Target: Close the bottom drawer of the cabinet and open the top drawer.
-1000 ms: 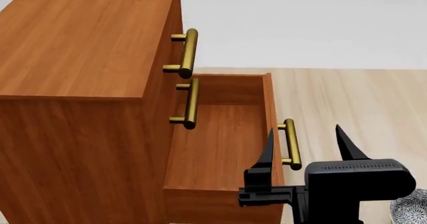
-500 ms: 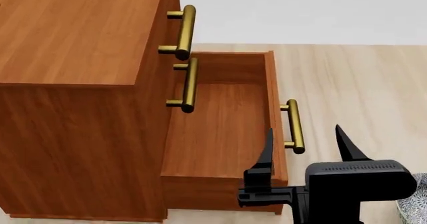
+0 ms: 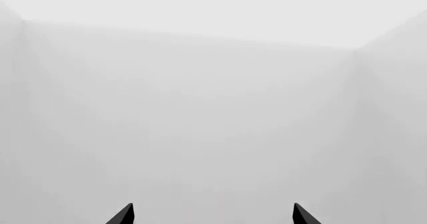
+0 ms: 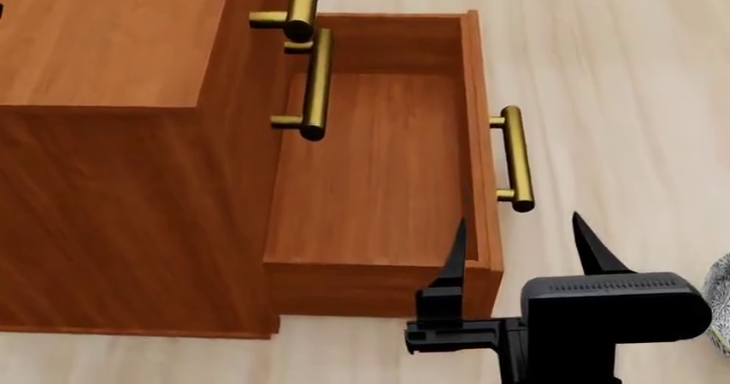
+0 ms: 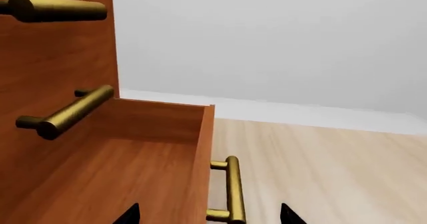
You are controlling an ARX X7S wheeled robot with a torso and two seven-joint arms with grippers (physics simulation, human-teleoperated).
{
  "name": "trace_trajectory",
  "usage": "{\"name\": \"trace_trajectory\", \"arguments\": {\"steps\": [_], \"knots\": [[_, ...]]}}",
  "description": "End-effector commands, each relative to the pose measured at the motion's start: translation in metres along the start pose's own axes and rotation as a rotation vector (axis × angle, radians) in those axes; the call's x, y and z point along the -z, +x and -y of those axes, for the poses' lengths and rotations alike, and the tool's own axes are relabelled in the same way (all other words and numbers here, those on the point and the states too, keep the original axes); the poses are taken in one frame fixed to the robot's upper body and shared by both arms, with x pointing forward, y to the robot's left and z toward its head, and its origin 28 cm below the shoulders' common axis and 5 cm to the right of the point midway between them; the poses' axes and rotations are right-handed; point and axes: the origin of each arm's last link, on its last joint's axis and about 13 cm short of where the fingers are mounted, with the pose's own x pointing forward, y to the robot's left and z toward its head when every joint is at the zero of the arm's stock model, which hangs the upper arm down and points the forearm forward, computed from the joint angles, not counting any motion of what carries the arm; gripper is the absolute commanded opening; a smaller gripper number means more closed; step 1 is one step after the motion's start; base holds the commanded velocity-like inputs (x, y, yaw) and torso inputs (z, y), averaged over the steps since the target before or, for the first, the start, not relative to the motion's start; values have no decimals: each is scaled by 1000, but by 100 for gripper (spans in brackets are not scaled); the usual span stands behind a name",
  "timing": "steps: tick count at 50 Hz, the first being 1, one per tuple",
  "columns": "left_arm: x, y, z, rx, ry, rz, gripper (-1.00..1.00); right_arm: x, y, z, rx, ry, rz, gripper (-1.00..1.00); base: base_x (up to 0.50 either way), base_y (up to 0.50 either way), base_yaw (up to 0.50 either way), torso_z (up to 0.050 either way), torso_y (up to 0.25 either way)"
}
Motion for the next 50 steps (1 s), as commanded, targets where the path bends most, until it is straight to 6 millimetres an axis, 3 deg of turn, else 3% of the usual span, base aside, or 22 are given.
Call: {"name": "trace_trajectory", "arguments": {"steps": [1, 18, 37, 50], "knots": [[0, 0, 0, -1, -1, -1, 100, 0, 0, 0, -3, -1, 0, 100, 0, 0, 0, 0, -184], [-1, 0, 0, -3, -6, 5, 100, -11, 2, 8, 30, -16, 20, 100, -1, 0, 0, 0, -53], [-3, -1, 0, 1, 0, 8, 100, -13, 7, 44, 173, -15, 3, 100, 0, 0, 0, 0, 0], [-3, 1, 1, 7, 5, 10, 100, 0, 19, 66, 267, -8, -39, 100, 0, 0, 0, 0, 0]]}}
